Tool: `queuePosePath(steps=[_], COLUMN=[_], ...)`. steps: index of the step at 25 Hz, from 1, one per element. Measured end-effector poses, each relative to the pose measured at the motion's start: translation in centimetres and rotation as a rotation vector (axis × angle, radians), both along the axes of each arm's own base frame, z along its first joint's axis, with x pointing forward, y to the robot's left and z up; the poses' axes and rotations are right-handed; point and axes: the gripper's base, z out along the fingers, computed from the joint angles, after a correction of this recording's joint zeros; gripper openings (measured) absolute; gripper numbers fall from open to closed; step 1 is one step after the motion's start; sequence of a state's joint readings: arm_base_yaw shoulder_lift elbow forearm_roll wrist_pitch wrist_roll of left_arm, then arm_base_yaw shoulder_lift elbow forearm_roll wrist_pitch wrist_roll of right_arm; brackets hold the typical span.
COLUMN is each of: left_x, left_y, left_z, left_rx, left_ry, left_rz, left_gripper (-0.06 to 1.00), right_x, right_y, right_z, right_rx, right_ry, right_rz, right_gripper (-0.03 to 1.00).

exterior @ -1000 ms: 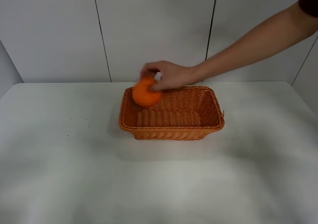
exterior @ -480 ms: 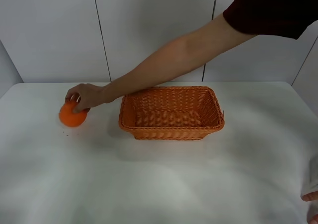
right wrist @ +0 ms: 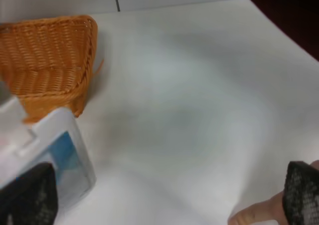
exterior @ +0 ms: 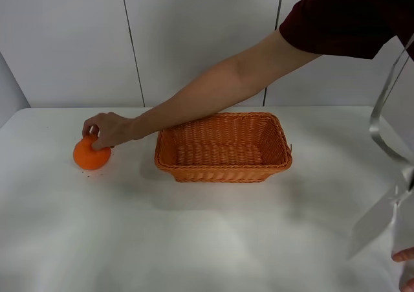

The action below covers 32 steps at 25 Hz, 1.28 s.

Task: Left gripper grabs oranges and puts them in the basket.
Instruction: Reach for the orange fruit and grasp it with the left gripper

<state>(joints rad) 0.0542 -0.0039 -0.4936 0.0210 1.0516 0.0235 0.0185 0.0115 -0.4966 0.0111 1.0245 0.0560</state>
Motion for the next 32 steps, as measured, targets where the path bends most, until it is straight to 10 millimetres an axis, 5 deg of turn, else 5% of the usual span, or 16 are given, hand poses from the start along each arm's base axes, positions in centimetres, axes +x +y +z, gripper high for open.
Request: queuePosePath(steps=[32], left_x=[0.0], left_y=[0.0], left_z=[0.0], left_rx=[0.0], left_ry=[0.0], left_rz=[0.0], left_gripper=[0.85], right_x=[0.0], right_y=[0.0], right_z=[0.0], right_rx=[0.0], right_ry=[0.0], right_rz=[0.0], right_gripper=[0.69])
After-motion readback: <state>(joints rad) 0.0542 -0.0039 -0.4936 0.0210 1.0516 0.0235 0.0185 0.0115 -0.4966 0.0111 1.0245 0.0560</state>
